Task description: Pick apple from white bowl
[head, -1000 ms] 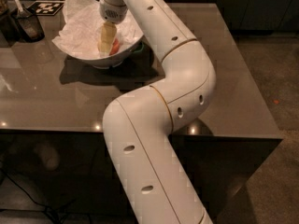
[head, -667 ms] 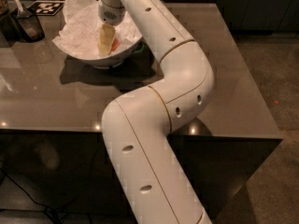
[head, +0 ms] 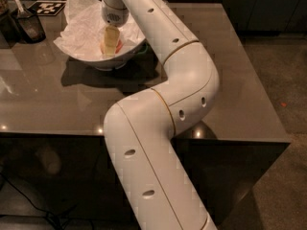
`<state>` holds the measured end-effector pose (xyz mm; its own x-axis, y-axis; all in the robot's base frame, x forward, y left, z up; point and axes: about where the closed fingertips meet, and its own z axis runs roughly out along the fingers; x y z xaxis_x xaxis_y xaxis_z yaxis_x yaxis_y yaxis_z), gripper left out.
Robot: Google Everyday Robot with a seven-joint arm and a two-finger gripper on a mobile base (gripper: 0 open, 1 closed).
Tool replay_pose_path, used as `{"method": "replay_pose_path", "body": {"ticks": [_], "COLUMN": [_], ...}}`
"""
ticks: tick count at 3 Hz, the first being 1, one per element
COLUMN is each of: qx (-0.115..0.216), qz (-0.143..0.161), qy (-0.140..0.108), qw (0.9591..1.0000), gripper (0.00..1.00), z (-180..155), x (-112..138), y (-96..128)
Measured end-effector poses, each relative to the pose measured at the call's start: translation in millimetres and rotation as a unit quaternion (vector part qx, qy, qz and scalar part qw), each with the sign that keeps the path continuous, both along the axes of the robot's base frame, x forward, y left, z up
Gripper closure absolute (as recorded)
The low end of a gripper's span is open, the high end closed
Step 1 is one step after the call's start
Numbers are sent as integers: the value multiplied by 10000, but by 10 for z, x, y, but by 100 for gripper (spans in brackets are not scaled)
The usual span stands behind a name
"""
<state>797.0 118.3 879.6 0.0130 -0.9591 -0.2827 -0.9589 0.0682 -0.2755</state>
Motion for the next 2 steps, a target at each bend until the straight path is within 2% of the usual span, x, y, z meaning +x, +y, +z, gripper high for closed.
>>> {"method": "replay_pose_path", "body": {"ticks": [2], "qx": [0], "qz": [0], "qy": [0], "qw": [10000], "gripper": [43], "z": [0], "x": [0], "y": [0]}}
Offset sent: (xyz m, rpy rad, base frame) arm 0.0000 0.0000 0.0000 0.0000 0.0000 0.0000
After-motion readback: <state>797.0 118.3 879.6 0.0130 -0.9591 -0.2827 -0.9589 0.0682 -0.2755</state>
